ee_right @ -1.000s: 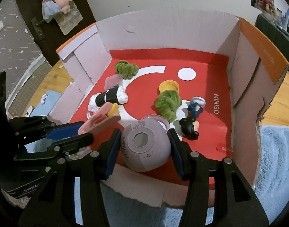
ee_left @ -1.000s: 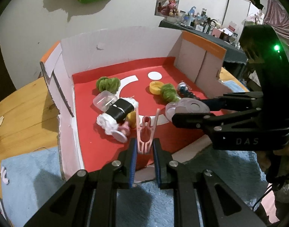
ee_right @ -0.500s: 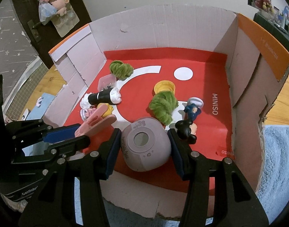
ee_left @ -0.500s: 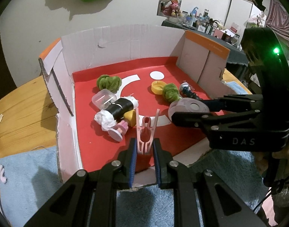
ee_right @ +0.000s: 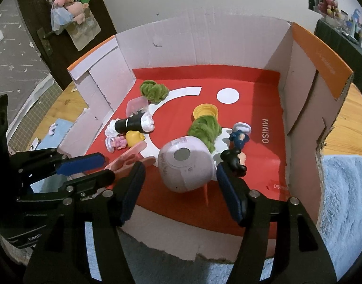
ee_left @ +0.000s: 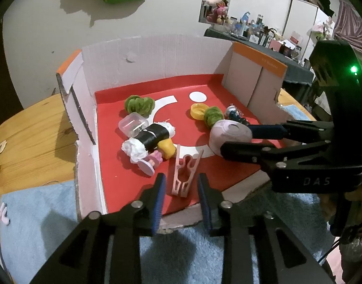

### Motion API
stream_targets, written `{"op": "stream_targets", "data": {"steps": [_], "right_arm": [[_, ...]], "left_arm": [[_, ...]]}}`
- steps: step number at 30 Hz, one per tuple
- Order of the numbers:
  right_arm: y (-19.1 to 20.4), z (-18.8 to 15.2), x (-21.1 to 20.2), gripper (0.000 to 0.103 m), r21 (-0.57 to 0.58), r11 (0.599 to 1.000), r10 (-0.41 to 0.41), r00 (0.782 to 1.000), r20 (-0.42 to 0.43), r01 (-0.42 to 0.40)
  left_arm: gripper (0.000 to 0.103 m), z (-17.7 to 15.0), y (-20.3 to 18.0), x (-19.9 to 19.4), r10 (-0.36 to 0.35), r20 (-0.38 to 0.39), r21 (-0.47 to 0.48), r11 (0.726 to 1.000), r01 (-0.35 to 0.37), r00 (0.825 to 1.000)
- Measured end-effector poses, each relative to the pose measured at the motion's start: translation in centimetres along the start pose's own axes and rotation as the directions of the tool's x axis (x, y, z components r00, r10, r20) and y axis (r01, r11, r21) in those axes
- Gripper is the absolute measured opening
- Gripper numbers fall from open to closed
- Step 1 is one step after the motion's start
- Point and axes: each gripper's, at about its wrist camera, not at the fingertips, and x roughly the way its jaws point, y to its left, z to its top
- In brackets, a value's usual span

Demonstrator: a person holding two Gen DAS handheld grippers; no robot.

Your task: Organize objects

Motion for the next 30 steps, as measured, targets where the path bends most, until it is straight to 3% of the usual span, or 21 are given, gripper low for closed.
{"op": "stream_targets", "data": {"steps": [3,5,9,11,19,22,26,30], "right_arm": [[0.1,-0.2,-0.5,0.062,0.004,1.000,0.006,1.000,0.012,-0.006],[0.2,-0.3,-0.9,0.063,0.006,1.000,0.008,1.000,0.022,-0.009],[0.6,-0.7,-1.9,0.070,0.006,1.000,0.010,0.999,0.050,-0.011],[0.8,-1.0,-2.5,0.070,0.007,1.000,0.010,0.998,0.066,-0.010],[1.1,-2.5,-4.7,0.077,0.018,1.000,0.006,0.993,0.115,-0.008],[1.3,-3.1,-5.6,0.077,0.022,1.000,0.010,0.991,0.132,-0.013],[1.6,-3.9,-6.9,0.078,0.022,1.000,0.013,0.988,0.154,-0.016],[2.0,-4.6,-7.8,0.081,0.019,1.000,0.009,0.985,0.171,-0.012]], "left_arm": [[0.033,-0.2,-0.1,-0.5,0.008,0.010,0.001,1.000,-0.008,1.000],[0.045,-0.3,-0.2,-0.9,0.018,0.020,0.001,1.000,-0.018,1.000],[0.051,-0.7,-0.7,-1.9,0.044,0.048,0.008,0.999,-0.045,0.998],[0.063,-0.9,-0.9,-2.4,0.056,0.057,0.010,0.998,-0.056,0.997],[0.087,-1.8,-1.5,-4.5,0.119,0.111,0.002,0.993,-0.120,0.987],[0.089,-2.2,-1.8,-5.3,0.136,0.125,0.001,0.991,-0.137,0.983],[0.103,-2.6,-2.0,-6.1,0.146,0.139,-0.003,0.989,-0.147,0.979],[0.103,-3.2,-2.0,-6.6,0.151,0.143,-0.019,0.989,-0.150,0.978]]}}
